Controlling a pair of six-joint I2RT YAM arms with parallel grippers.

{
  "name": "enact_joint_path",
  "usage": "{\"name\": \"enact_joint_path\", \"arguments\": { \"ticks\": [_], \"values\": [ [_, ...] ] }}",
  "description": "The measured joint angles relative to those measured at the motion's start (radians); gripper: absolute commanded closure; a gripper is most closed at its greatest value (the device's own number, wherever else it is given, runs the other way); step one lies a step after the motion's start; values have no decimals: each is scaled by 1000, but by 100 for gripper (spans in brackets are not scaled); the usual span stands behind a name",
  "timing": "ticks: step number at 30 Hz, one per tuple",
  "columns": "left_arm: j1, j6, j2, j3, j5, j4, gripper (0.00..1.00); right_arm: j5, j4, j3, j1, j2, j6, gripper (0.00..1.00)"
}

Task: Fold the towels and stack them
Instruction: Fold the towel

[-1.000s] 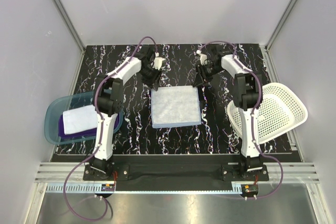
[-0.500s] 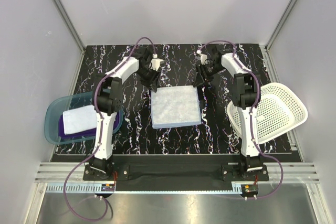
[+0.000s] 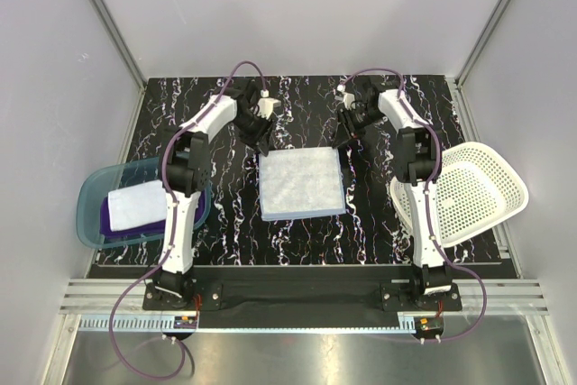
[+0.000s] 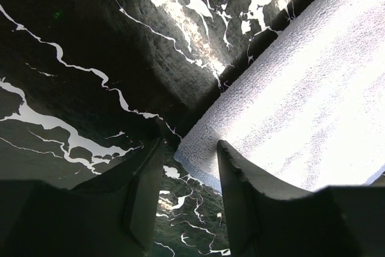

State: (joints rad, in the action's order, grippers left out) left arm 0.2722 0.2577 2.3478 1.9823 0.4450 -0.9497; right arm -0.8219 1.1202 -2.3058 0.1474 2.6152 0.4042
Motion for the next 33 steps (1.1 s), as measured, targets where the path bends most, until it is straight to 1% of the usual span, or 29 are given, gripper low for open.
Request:
{"name": "enact_joint_path", "arguments": {
  "ticks": [6,8,11,12,13,14,15,16,18,24,28,33],
  "values": [
    [-2,10,10,0,8,-8,62,-13,29,-23,0,16,1,63],
    [-2,13,10,2,9,-15,65,-13,30,-24,0,17,3,67],
    [-2,16,12,2,8,-25,73,-10,31,-24,0,19,5,76],
    [-3,18,13,2,8,-27,76,-10,31,-24,0,19,5,80],
    [-3,18,13,2,8,-27,84,-10,32,-24,0,20,7,83],
    [-3,18,14,2,9,-28,89,-10,34,-24,0,20,8,89],
    [-3,20,15,2,11,-29,93,-10,35,-24,0,20,10,90],
    [-3,21,18,4,16,-30,100,-10,37,-24,0,20,11,92],
    [-3,20,21,8,24,-30,100,-10,38,-24,0,20,13,100],
    [-2,6,25,14,31,-22,100,-17,10,16,-1,14,16,100],
    [0,-20,20,9,29,10,100,2,-63,117,-2,-47,10,100],
    [2,-52,-27,-41,14,77,100,54,-174,239,-3,-147,-8,100]
  ]
}}
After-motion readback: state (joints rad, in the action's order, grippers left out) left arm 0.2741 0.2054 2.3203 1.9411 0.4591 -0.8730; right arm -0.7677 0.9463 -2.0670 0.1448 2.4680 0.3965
